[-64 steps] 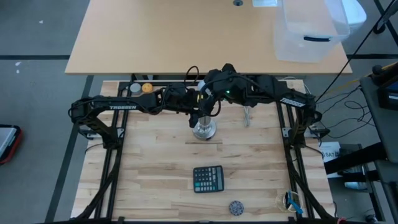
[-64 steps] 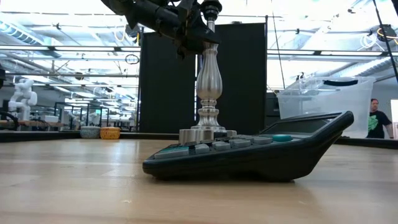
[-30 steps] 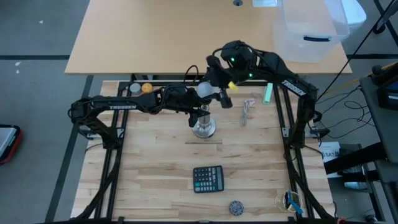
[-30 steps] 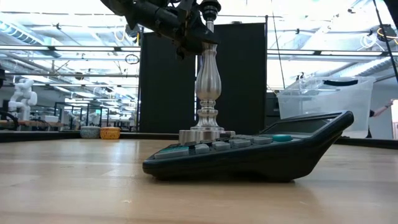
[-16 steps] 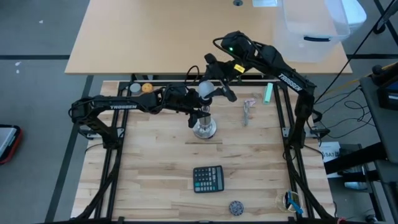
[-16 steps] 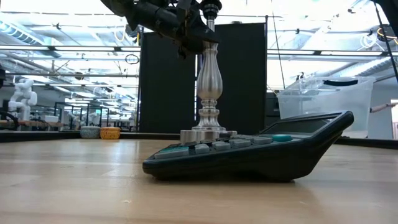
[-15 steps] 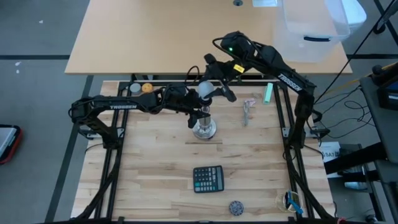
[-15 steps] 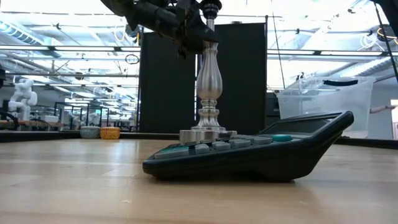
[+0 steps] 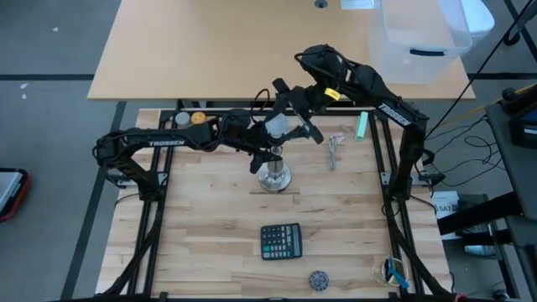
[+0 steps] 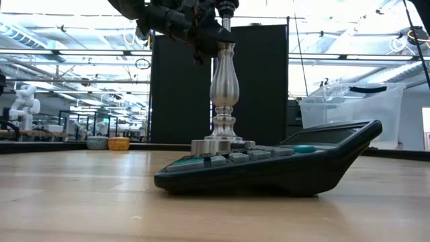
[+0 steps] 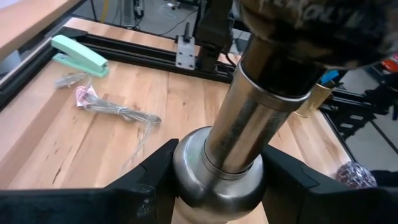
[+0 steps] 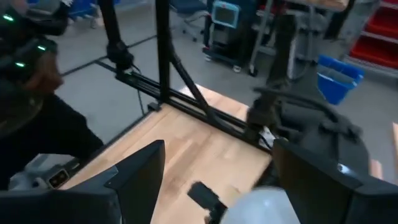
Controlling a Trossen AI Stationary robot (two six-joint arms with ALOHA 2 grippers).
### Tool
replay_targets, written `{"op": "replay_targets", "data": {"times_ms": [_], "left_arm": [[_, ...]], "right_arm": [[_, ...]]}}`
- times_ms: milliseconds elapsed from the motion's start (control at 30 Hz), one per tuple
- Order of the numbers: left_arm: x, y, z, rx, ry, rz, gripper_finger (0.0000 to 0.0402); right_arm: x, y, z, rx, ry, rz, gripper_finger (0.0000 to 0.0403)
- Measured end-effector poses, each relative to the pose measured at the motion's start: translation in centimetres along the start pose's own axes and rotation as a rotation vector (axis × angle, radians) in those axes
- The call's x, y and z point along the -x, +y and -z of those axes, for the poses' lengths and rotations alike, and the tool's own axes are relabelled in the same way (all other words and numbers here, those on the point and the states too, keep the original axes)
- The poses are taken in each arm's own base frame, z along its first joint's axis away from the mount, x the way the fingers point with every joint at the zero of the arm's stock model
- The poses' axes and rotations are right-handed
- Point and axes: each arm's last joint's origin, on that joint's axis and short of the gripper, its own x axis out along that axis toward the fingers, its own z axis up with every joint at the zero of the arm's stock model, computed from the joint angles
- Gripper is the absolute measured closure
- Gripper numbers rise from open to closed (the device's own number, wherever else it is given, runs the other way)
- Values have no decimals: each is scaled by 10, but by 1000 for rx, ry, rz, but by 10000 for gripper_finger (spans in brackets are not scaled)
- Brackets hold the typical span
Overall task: Screw lightbulb
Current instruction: Remove the light bulb from the lamp
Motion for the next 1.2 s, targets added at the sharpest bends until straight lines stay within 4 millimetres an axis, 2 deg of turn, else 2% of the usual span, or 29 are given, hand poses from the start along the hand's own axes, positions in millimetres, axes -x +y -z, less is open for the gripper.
{"op": "replay_targets", "data": {"times_ms": [200, 367, 633, 700, 967, 1100, 1200], "left_arm": [[1, 1, 0, -12, 0, 23, 226], [1, 1, 0, -10, 0, 22, 226], [1, 1, 0, -6, -2, 4, 226], [1, 1, 0, -5, -2, 2, 226], [1, 2, 0, -9, -3, -10, 226], [1, 2, 0, -11, -3, -13, 226], [1, 2, 0, -12, -4, -15, 226]], "right_arm": [[-6, 2, -2, 2, -4, -6, 134], [-5, 1, -11, -1, -59, 36, 139], [7, 19, -42, 121, -111, 308, 140], [16, 24, -49, 123, -119, 395, 140], [77, 59, -75, 85, -170, 735, 140], [111, 80, -74, 62, -81, 926, 140], [131, 94, -68, 7, -6, 1003, 140]]}}
